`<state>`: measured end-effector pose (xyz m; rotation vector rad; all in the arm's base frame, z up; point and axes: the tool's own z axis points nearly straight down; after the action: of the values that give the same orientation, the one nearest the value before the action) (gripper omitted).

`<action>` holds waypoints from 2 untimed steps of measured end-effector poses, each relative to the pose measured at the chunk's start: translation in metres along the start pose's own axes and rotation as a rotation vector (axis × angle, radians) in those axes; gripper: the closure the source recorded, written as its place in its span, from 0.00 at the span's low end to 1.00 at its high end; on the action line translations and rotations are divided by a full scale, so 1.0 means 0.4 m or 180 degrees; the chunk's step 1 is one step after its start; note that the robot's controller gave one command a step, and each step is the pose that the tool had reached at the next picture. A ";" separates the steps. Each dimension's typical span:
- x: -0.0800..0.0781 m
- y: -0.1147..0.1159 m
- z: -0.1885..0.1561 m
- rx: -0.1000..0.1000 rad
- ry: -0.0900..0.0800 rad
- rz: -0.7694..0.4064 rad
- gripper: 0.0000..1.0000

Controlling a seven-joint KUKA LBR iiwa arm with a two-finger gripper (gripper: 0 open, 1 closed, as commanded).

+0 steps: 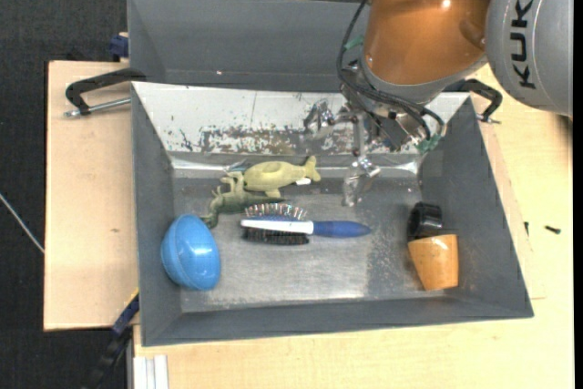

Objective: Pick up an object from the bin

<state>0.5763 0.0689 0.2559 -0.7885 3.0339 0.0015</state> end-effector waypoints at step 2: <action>-0.135 0.168 -0.071 0.0009 -0.0026 -0.0894 0.00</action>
Offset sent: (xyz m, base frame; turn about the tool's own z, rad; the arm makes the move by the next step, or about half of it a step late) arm 0.0156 0.0948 -0.1165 0.0227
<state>0.5904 0.1540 0.2846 -1.2021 2.8856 -0.0010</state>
